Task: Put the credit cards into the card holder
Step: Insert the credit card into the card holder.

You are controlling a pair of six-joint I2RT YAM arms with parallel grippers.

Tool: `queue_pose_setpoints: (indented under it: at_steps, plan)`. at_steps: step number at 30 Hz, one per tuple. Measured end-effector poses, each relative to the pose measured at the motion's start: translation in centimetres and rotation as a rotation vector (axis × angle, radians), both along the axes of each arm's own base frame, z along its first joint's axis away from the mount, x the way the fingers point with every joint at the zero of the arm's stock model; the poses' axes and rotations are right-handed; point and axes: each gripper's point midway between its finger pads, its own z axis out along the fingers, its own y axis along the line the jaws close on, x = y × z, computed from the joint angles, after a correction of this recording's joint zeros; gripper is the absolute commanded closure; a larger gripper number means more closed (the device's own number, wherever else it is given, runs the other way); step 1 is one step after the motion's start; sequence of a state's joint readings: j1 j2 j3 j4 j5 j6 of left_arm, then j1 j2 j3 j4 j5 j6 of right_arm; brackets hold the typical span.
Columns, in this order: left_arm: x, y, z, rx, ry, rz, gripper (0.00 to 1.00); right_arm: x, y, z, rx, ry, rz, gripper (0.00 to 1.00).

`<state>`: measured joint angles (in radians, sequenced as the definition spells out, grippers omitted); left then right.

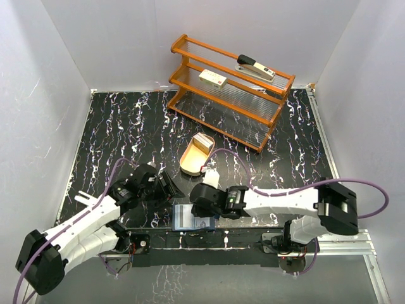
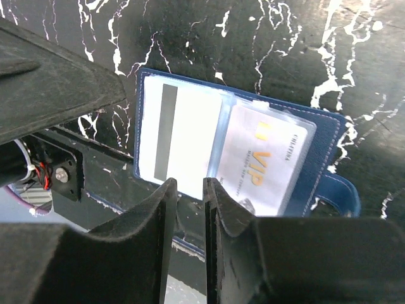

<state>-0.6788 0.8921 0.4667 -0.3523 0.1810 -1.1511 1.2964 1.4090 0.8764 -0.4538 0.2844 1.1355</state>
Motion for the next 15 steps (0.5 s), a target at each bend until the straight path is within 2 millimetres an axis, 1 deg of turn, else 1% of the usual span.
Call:
queue_pose_setpoints:
  at_steps: [4, 7, 12, 15]
  plan:
    - [-0.2, 0.5, -0.2, -0.047, 0.024, 0.012, 0.3, -0.1, 1.1, -1.3, -0.02, 0.012, 0.013, 0.82]
    - [-0.9, 0.7, -0.9, -0.074, 0.054, 0.009, 0.28, -0.1, 1.5, -2.4, -0.042, 0.021, 0.02, 0.84]
    - [-1.5, 0.2, -1.2, -0.115, 0.081, -0.008, 0.28, -0.1, 1.7, -3.8, -0.069, 0.027, 0.026, 0.85]
    - [-1.7, 0.0, -1.3, -0.134, 0.086, -0.014, 0.28, 0.0, 1.9, -4.4, -0.072, 0.024, 0.032, 0.89]
